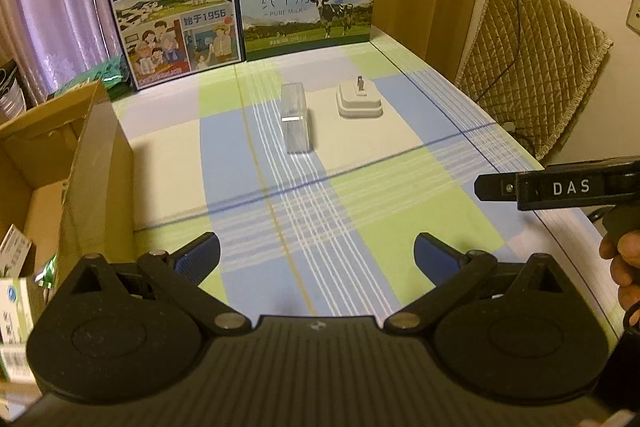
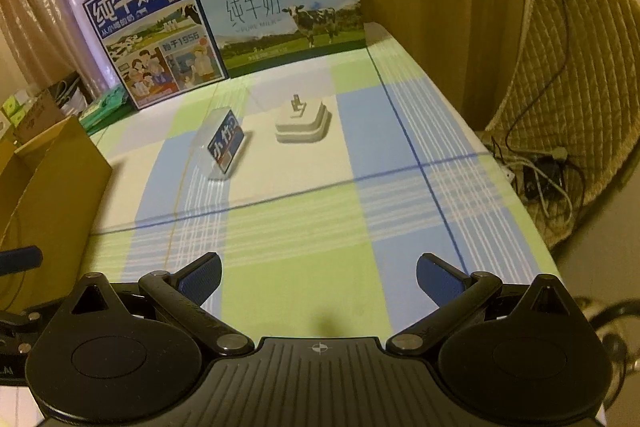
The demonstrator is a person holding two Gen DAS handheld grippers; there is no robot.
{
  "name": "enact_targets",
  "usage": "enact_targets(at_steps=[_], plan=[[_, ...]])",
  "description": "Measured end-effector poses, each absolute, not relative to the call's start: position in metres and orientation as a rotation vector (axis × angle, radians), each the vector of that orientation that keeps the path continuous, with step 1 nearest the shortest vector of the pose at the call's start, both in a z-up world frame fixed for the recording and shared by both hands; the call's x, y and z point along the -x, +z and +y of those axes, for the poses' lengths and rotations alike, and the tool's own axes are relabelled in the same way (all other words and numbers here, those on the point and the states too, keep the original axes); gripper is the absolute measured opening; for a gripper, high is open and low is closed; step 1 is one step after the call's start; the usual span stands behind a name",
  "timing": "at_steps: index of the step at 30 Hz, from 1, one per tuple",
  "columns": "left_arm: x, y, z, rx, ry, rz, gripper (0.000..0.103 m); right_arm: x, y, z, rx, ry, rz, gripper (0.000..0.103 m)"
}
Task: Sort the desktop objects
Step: 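Move left gripper to the clear plastic case while right gripper approaches the white plug, then close left gripper on the clear case while right gripper grasps the white plug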
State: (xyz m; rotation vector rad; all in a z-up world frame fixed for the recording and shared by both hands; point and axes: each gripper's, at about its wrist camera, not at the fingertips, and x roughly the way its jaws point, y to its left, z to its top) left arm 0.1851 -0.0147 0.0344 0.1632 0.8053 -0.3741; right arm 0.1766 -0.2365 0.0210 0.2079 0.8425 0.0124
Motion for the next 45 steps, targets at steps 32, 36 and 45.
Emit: enact_targets(at_steps=[32,36,45], plan=[[-0.351,-0.040,-0.054,-0.125,-0.298,0.719,0.080,-0.329,-0.059,-0.253,-0.038,0.180,0.700,0.090],[-0.360,-0.049,-0.060,-0.124,-0.305,0.716,0.074,-0.342,-0.065,-0.255,-0.065,0.167,0.701,0.089],[-0.386,-0.070,-0.062,-0.097,-0.318,0.748,0.045,-0.362,-0.080,-0.241,-0.044,0.171,0.698,0.089]])
